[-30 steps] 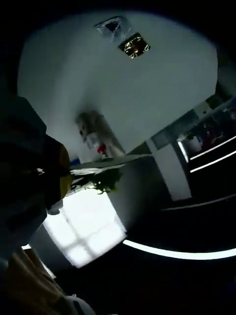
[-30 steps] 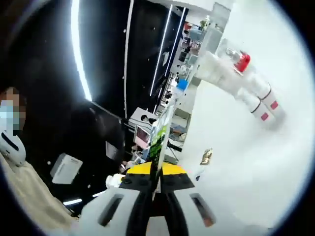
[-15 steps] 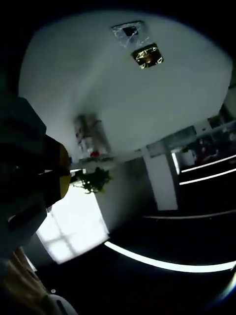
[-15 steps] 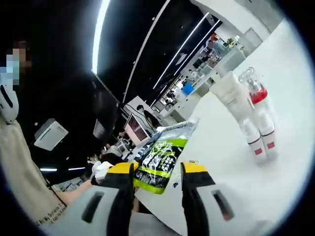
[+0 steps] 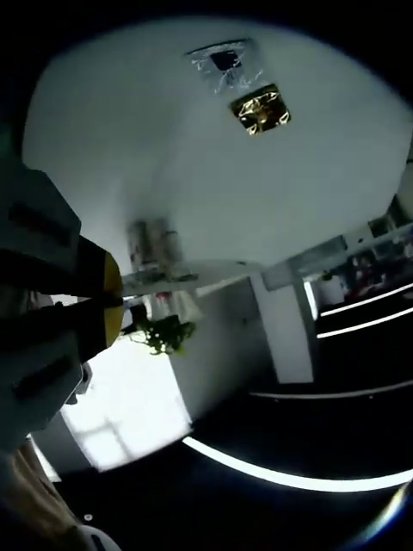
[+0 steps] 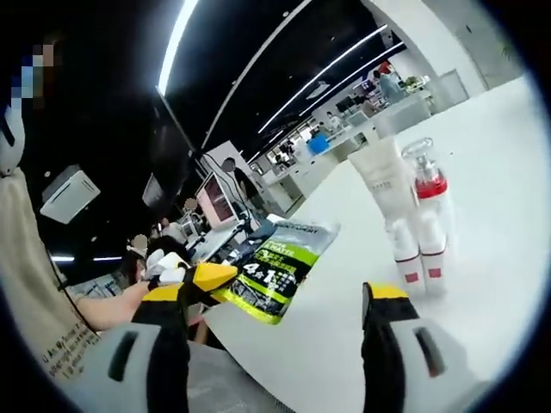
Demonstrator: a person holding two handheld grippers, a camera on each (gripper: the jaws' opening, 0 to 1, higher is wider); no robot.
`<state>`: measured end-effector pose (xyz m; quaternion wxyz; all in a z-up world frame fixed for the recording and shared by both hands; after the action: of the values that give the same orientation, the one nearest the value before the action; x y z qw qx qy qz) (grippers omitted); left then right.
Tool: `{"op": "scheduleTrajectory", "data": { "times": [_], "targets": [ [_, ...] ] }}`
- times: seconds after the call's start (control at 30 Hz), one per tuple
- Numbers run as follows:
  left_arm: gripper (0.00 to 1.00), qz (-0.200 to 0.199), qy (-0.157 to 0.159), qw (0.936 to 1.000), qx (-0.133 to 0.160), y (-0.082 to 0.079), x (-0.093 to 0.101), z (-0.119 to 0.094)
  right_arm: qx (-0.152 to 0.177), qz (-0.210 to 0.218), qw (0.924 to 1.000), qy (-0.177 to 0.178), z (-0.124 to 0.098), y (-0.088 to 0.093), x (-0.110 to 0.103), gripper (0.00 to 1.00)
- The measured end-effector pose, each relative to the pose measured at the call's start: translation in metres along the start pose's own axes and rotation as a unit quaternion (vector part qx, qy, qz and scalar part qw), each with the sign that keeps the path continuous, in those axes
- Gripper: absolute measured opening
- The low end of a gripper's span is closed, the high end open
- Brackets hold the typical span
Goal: Arrange the skincare products in the storage area until every visible bottle or jar stands upright without overlapping.
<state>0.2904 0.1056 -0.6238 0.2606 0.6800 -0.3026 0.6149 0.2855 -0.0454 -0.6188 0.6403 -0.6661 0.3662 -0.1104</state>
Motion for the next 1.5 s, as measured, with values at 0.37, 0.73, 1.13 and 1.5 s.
{"op": "scheduleTrajectory", "data": {
  "times": [0.37,0.73,1.13,1.5],
  "targets": [
    [0.0,0.0,-0.026,0.9996,-0.01,-0.008,-0.018,0.021,-0.036,-0.037,0.998,0.035,-0.015,0.007,0.019,1.0],
    [0.0,0.002,-0.073,0.9971,-0.022,-0.014,-0.053,0.044,-0.054,-0.044,0.9949,0.074,-0.035,0.011,0.038,1.0],
    [0.0,0.029,-0.126,0.9909,-0.038,-0.011,-0.08,0.065,-0.056,-0.041,0.9923,0.102,-0.051,0.014,0.047,1.0],
    [0.0,0.108,-0.209,0.9706,-0.052,-0.016,-0.104,0.064,-0.056,-0.034,0.9908,0.119,-0.06,0.015,0.055,1.0]
  ]
}}
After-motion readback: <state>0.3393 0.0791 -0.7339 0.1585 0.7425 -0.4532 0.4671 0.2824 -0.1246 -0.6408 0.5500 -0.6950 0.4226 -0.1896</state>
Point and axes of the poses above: the point that each gripper's makers call its tool centre point, and the gripper's own axes: z roughly forward along the fingers, x roughly to its right, y roughly out of its underside, the point moved 5 cm from there along -z, roughly backward along the fingers, and after that the axes turned 14 degrees about -z, right-handed, at the moved point
